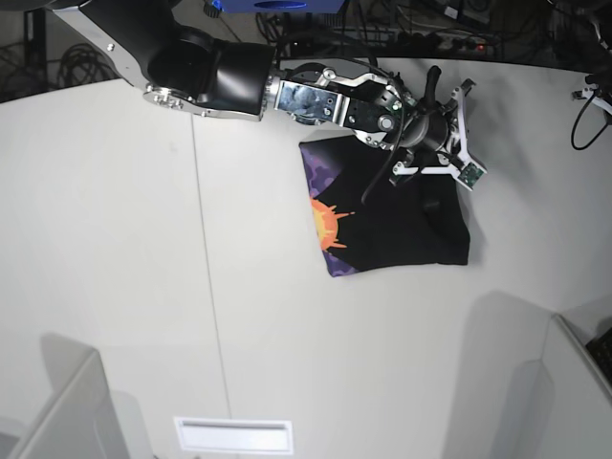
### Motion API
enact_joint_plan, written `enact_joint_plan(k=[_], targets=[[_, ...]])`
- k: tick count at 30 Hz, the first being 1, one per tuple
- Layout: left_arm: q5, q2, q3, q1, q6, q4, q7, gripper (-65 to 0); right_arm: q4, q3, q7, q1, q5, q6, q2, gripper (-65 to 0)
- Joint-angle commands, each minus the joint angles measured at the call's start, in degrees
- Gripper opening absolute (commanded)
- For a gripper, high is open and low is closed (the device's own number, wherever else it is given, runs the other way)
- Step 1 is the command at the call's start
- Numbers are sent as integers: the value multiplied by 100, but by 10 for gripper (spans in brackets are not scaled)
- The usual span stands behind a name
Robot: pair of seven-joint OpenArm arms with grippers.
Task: Fold the T-shirt properly
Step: 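Lift the right gripper off the bundle and move both arms aside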
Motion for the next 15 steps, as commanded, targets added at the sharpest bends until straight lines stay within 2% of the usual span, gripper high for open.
enact_joint_plan(k=[1,4,7,10,12,15], targets=[[-173,-128,-27,27,36,121,-77,-650,155,26,176,110,-8,30,-104,-650],[-665,-128,-27,35,36,235,-68,-650,498,264,132,119,-8,21,-43,-650],[-1263,-58,-27,79,36,710,529,-650,946,958,-131,57,-8,-5,388,-650],[-2133,39,-62,44,36,1131,1127,-650,1271,1767,-369,-171,-8,-5,793,-650],[-2696,65,-36,53,36,1263,1294,-650,1518,2365,-492,-391,18,-5,1039,-650],[-3355,302,-36,-8,36,1263,1391,-650,2010,3138,-624,-813,18,12,1496,-650]])
